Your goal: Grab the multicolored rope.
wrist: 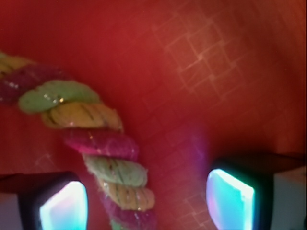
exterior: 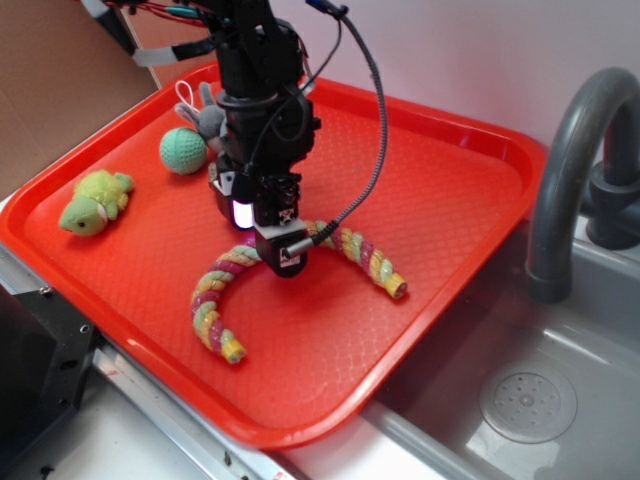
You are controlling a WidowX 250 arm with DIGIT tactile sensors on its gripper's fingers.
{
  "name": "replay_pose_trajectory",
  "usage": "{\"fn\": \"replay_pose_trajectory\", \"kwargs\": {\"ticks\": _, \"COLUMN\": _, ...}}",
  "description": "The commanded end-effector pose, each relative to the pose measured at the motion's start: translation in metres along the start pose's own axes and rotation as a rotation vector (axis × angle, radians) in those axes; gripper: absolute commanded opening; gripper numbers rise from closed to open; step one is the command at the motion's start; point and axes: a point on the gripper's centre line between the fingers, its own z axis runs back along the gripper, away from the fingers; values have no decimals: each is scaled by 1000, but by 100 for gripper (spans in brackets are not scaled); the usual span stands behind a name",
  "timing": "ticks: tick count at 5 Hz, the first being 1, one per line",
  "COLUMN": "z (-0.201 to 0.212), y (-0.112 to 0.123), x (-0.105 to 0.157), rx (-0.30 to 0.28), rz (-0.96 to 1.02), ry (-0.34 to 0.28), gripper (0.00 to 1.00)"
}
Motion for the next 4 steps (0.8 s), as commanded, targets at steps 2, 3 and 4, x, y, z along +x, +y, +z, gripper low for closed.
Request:
{"fn": "replay_pose_trajectory", "kwargs": {"ticks": 2, "z": -2, "y": -11, "x": 4, "rx": 135, "rz": 4, "ry": -6, "gripper": 0}}
{"fn": "replay_pose_trajectory", "kwargs": {"ticks": 3, "z": -1, "y": -14, "x": 3, "rx": 149, "rz": -1, "ry": -8, "gripper": 0}}
{"fn": "replay_pose_trajectory", "kwargs": {"ticks": 4, "z": 5, "y": -12, "x": 6, "rx": 148, "rz": 12, "ry": -20, "gripper": 0}}
